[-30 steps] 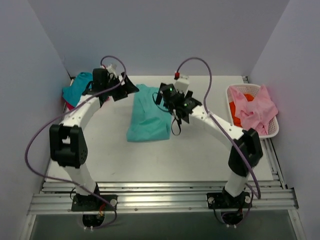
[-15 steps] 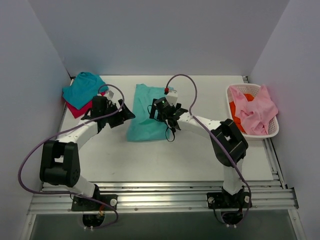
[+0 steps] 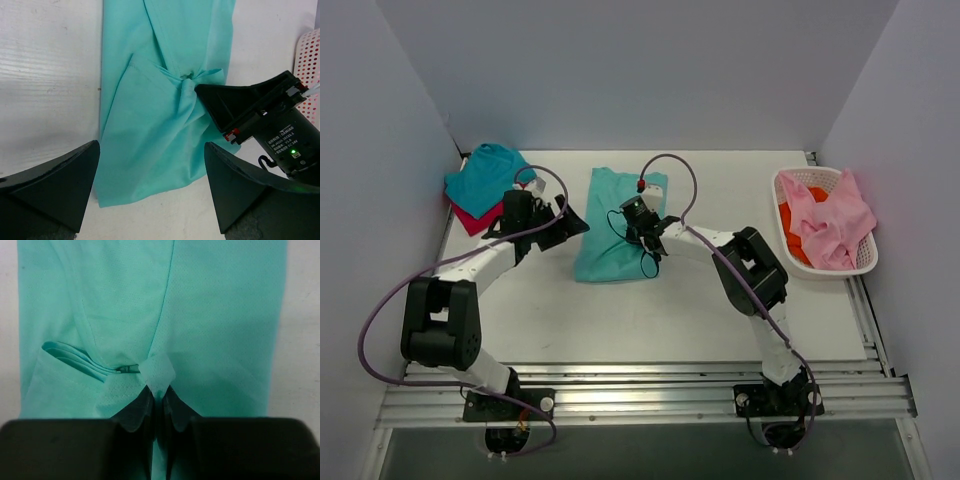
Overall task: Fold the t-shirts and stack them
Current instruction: Fold the tshirt
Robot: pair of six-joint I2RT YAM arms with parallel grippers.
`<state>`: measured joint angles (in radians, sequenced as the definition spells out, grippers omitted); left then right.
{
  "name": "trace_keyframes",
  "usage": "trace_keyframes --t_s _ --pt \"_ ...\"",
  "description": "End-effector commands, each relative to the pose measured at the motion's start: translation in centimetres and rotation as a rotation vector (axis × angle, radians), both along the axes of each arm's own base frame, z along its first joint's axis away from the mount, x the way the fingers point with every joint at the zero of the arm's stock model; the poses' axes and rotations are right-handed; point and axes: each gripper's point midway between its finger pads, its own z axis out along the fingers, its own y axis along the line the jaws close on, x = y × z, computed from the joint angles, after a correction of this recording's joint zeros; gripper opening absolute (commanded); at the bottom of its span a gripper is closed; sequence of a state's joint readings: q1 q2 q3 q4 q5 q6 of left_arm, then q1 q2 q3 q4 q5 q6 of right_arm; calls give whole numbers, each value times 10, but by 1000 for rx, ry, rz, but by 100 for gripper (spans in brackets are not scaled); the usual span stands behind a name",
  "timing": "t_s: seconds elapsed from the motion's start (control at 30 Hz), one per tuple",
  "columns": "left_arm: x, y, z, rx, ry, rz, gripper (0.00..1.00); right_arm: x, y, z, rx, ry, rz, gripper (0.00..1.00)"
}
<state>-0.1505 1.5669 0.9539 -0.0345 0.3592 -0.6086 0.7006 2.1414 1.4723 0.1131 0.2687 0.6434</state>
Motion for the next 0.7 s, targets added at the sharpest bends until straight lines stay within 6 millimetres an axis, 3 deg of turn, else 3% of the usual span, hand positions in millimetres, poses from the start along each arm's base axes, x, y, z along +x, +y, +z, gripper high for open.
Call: trace_keyframes --t_s 0.0,0.17,0.37,0.57,0.67 --pt "11 3 1 7 -54 -5 94 11 1 19 23 -37 -22 0" --pt "12 1 -8 -2 -37 -10 94 6 -19 35 -2 -76 -72 0" --pt "13 1 -7 -3 -46 -10 94 7 -49 73 -35 -127 -143 0" --pt "13 2 -7 3 -50 -6 94 7 -73 84 -55 -146 -193 0" --pt "13 2 -10 3 -42 -8 94 7 -79 79 -67 -137 -204 0"
